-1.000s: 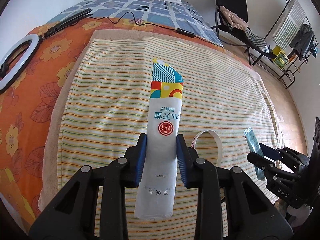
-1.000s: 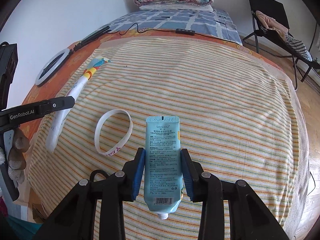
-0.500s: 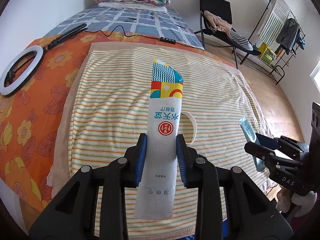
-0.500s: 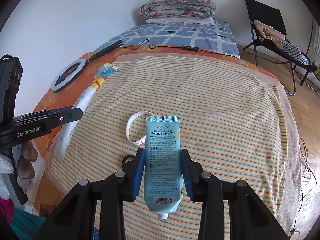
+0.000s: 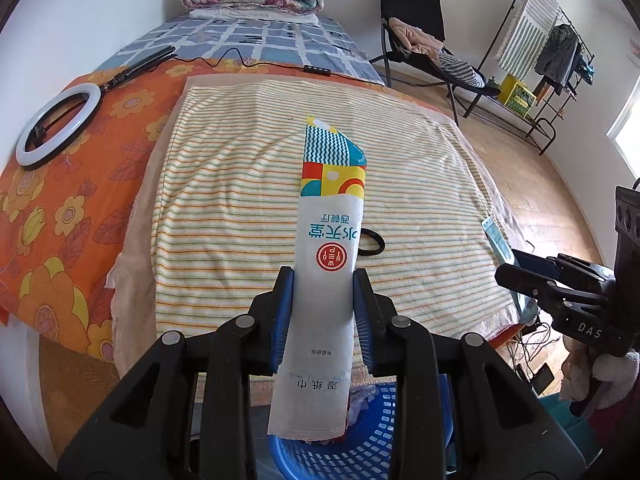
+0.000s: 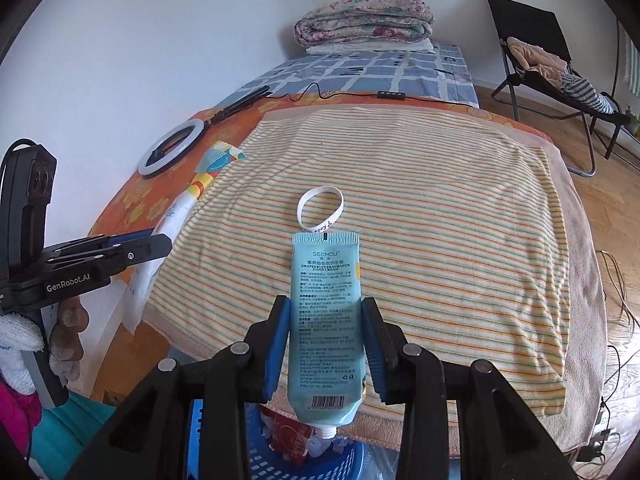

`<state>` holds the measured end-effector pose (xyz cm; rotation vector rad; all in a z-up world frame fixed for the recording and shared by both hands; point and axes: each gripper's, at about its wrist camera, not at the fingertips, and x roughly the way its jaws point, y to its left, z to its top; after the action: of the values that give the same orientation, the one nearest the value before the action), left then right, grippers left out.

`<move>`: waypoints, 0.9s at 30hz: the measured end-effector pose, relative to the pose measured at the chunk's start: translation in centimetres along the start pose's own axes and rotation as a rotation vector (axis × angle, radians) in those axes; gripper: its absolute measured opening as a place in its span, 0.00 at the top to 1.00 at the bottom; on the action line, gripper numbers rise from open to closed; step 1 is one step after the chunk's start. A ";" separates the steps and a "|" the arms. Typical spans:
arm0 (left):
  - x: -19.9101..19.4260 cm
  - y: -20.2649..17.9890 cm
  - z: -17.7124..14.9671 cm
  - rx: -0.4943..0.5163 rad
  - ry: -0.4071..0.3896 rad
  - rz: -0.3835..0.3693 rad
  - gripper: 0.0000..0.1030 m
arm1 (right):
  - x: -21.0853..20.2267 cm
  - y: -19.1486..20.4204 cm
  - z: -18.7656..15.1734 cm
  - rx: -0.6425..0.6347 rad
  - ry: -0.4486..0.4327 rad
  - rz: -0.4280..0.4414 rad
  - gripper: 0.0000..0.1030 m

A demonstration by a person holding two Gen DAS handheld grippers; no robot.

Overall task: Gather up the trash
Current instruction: 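Carry the tissue packet and tube over the blue basket with both grippers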

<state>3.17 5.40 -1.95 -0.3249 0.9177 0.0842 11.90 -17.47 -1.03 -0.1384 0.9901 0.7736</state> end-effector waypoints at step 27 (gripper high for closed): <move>-0.8 -4.0 -14.9 0.079 0.211 -0.098 0.72 | -0.6 4.1 -12.0 -0.057 0.151 0.062 0.65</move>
<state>-7.82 -2.98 -8.75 -0.3088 1.1096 -0.0780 0.69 -20.04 -6.33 -0.2185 1.1197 0.8574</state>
